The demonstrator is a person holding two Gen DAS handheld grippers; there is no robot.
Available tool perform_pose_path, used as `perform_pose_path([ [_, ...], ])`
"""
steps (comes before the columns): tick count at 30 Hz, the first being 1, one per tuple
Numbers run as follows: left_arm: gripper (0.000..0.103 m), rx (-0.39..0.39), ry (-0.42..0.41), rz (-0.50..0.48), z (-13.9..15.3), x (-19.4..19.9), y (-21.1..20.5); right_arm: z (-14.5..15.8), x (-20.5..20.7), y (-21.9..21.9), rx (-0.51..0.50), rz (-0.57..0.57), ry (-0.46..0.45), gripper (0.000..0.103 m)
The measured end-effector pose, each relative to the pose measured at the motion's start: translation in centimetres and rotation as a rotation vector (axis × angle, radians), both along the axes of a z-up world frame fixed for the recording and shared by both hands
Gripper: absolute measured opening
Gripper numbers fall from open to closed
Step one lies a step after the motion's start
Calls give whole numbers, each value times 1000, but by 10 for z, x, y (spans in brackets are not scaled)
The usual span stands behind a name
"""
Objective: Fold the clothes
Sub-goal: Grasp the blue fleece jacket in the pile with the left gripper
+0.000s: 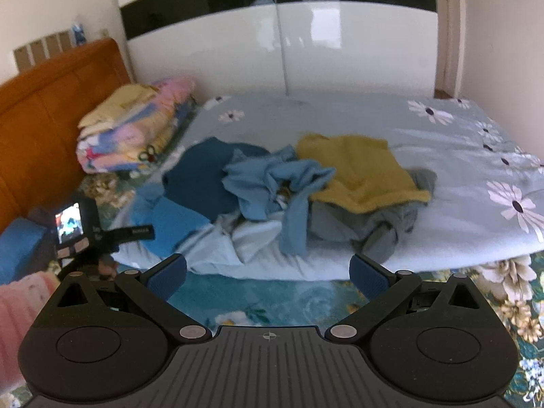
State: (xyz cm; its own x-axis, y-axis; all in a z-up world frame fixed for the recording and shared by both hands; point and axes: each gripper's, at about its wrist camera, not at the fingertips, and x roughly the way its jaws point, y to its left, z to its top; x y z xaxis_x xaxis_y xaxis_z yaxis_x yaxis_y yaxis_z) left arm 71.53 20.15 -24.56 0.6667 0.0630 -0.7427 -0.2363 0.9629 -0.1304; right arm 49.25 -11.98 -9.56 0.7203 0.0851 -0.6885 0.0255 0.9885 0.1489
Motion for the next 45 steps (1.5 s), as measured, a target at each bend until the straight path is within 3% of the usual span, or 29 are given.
perform_pose_path([
  [5,55,-40,-18,-32,-22,21,2,-8,8,-2,-18,-15,36,103],
  [7,50,-23,-30,-41,-23,21,0,-10,9,-3,-21,-23,46,103],
  [9,37,-3,-50,-53,-22,18,-2,-12,11,-2,-15,-29,60,103],
  [10,24,12,-55,-62,-22,18,-4,-12,10,-2,-12,-31,63,103],
  [11,18,29,-60,-72,-22,18,-7,-12,11,0,-12,-30,62,103],
  [16,19,46,-65,-91,-21,20,-9,-10,9,3,-14,-19,59,103],
  [21,32,30,-36,-69,-29,32,-4,-9,1,-1,-21,-31,65,103],
  [25,43,62,-35,-72,-36,37,-3,-11,-7,-8,-20,-56,76,103],
  [27,38,50,-35,-75,-36,37,-2,-12,-12,-12,-19,-65,79,103],
  [28,21,51,-37,-83,-34,35,-3,-12,-14,-13,-19,-68,80,103],
  [31,11,70,-53,-113,-26,30,-9,-12,-20,-17,-11,-82,81,103],
  [33,9,79,-73,-107,-17,23,-14,-10,-24,-18,2,-87,75,103],
  [38,8,6,-145,-102,24,3,-18,0,-38,-22,13,-83,42,103],
  [45,8,-44,-207,-218,84,-31,-46,21,-64,-33,50,-80,-24,103],
])
